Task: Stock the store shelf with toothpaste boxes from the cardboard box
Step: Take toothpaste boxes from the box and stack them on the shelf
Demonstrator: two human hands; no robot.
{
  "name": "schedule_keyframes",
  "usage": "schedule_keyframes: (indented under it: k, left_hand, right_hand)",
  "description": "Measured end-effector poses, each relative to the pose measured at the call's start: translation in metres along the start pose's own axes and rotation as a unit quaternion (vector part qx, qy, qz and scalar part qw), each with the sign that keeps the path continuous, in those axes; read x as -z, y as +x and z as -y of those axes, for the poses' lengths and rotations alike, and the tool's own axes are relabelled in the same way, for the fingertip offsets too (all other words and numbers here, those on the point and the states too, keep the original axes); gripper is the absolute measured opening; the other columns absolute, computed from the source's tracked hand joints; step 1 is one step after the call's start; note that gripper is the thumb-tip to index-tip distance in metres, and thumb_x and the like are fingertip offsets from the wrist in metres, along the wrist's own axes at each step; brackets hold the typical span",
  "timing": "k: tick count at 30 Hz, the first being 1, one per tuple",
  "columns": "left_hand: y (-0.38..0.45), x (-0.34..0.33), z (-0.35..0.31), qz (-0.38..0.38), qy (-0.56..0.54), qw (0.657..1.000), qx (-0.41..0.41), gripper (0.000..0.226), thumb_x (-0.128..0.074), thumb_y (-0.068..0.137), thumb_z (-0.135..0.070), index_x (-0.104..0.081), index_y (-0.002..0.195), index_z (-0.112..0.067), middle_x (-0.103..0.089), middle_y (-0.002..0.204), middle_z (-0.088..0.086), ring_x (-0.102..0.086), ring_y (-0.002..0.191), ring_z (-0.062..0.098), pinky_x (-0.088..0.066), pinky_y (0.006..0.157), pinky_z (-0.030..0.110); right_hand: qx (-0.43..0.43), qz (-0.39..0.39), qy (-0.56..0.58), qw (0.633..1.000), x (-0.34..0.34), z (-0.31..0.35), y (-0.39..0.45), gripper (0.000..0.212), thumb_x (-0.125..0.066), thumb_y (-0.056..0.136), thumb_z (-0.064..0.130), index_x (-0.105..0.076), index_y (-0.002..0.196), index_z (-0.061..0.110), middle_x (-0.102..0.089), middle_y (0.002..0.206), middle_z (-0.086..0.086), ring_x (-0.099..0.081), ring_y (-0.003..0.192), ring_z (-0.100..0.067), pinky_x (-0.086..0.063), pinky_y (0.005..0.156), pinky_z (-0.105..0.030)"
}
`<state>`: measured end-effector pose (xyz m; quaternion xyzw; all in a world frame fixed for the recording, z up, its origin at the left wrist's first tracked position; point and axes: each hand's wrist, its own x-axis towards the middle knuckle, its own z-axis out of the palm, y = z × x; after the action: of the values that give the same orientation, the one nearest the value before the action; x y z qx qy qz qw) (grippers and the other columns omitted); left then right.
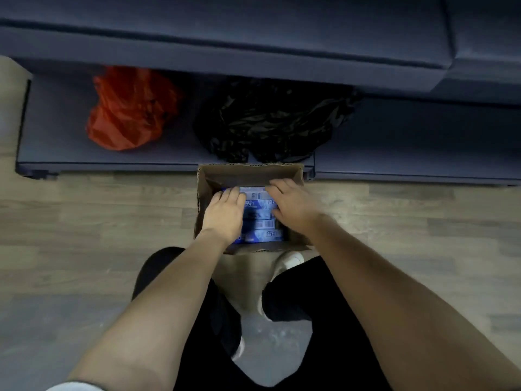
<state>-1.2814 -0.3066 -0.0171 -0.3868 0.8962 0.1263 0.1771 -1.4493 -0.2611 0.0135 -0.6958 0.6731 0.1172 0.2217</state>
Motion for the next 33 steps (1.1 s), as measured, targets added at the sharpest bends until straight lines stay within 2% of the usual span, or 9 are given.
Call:
schedule_keyframes:
  k: [3, 7, 10, 13, 15, 18, 24, 28, 33]
  left_hand:
    - [0.042, -0.042, 0.003, 0.058, 0.015, 0.998, 0.001, 0.059, -0.054, 0.088, -0.017, -0.028, 0.14, -0.009, -0.025, 0.15, 0.011, -0.023, 0.14, 0.023, -0.012, 0.116, 0.034]
    - [0.085, -0.091, 0.012, 0.139, 0.034, 0.99, 0.001, 0.062, -0.053, 0.09, -0.021, -0.025, 0.143, -0.009, -0.029, 0.149, 0.012, -0.024, 0.14, 0.024, -0.009, 0.117, 0.037]
    - [0.104, -0.122, 0.018, 0.182, 0.058, 0.981, 0.013, 0.065, -0.057, 0.089, -0.023, -0.024, 0.144, -0.009, -0.032, 0.147, 0.012, -0.027, 0.139, 0.025, -0.012, 0.116, 0.037]
    - [0.119, -0.147, 0.019, 0.226, 0.058, 0.972, 0.012, 0.053, -0.053, 0.09, -0.018, -0.034, 0.138, -0.01, -0.043, 0.141, 0.011, -0.039, 0.131, 0.025, -0.023, 0.112, 0.036]
    - [0.123, -0.162, 0.02, 0.253, 0.069, 0.965, -0.005, 0.048, -0.047, 0.092, -0.017, -0.034, 0.138, -0.009, -0.045, 0.14, 0.012, -0.042, 0.129, 0.027, -0.031, 0.107, 0.036]
    - [0.125, -0.176, 0.022, 0.28, 0.068, 0.958, -0.003, 0.057, -0.044, 0.093, -0.016, -0.022, 0.146, -0.008, -0.037, 0.145, 0.014, -0.034, 0.134, 0.03, -0.032, 0.106, 0.038]
    - [0.128, -0.192, 0.025, 0.26, 0.085, 0.962, 0.002, 0.061, -0.048, 0.091, -0.013, -0.021, 0.146, -0.007, -0.039, 0.144, 0.013, -0.033, 0.135, 0.03, -0.029, 0.109, 0.037]
    - [0.134, -0.195, 0.018, 0.24, 0.11, 0.964, -0.009, 0.042, -0.039, 0.095, -0.007, -0.036, 0.138, -0.006, -0.049, 0.137, 0.012, -0.044, 0.128, 0.028, -0.031, 0.106, 0.033]
    - [0.139, -0.195, 0.017, 0.224, 0.087, 0.971, 0.007, 0.037, -0.037, 0.097, -0.005, -0.046, 0.133, -0.011, -0.052, 0.136, 0.008, -0.05, 0.124, 0.026, -0.041, 0.097, 0.033]
  right_hand:
    - [0.016, 0.063, -0.031, 0.997, -0.039, -0.011, 0.045, 0.059, -0.06, 0.088, 0.033, -0.037, 0.139, 0.015, -0.037, 0.141, -0.005, -0.034, 0.129, -0.023, -0.034, 0.103, -0.035]
    - [0.033, 0.197, -0.066, 0.978, -0.103, -0.014, 0.083, 0.061, -0.066, 0.084, 0.036, -0.042, 0.135, 0.012, -0.041, 0.139, -0.011, -0.039, 0.128, -0.029, -0.04, 0.1, -0.04]
    - [0.014, 0.275, -0.062, 0.959, -0.142, -0.014, 0.1, 0.057, -0.068, 0.084, 0.033, -0.047, 0.132, 0.011, -0.047, 0.136, -0.014, -0.046, 0.124, -0.031, -0.043, 0.101, -0.043]
    - [-0.01, 0.331, -0.064, 0.942, -0.165, -0.012, 0.113, 0.059, -0.067, 0.084, 0.037, -0.047, 0.134, 0.011, -0.049, 0.136, -0.013, -0.05, 0.121, -0.031, -0.045, 0.099, -0.043]
    - [-0.018, 0.347, -0.048, 0.937, -0.177, -0.01, 0.121, 0.061, -0.067, 0.084, 0.039, -0.046, 0.134, 0.013, -0.048, 0.137, -0.012, -0.049, 0.122, -0.03, -0.043, 0.1, -0.045]
    - [-0.027, 0.371, -0.042, 0.927, -0.189, -0.006, 0.129, 0.063, -0.067, 0.083, 0.039, -0.043, 0.137, 0.014, -0.047, 0.14, -0.01, -0.048, 0.124, -0.03, -0.042, 0.101, -0.044]
    - [-0.088, 0.398, 0.015, 0.913, -0.208, -0.004, 0.123, 0.067, -0.065, 0.087, 0.033, -0.035, 0.144, 0.013, -0.035, 0.15, -0.01, -0.041, 0.132, -0.031, -0.038, 0.103, -0.04]
    - [-0.129, 0.394, 0.066, 0.908, -0.215, -0.008, 0.115, 0.057, -0.062, 0.088, 0.03, -0.041, 0.14, 0.017, -0.041, 0.146, -0.009, -0.045, 0.129, -0.03, -0.04, 0.101, -0.036]
    - [-0.13, 0.372, 0.072, 0.916, -0.214, -0.009, 0.113, 0.051, -0.059, 0.09, 0.027, -0.044, 0.137, 0.014, -0.044, 0.142, -0.011, -0.046, 0.128, -0.029, -0.04, 0.1, -0.038]
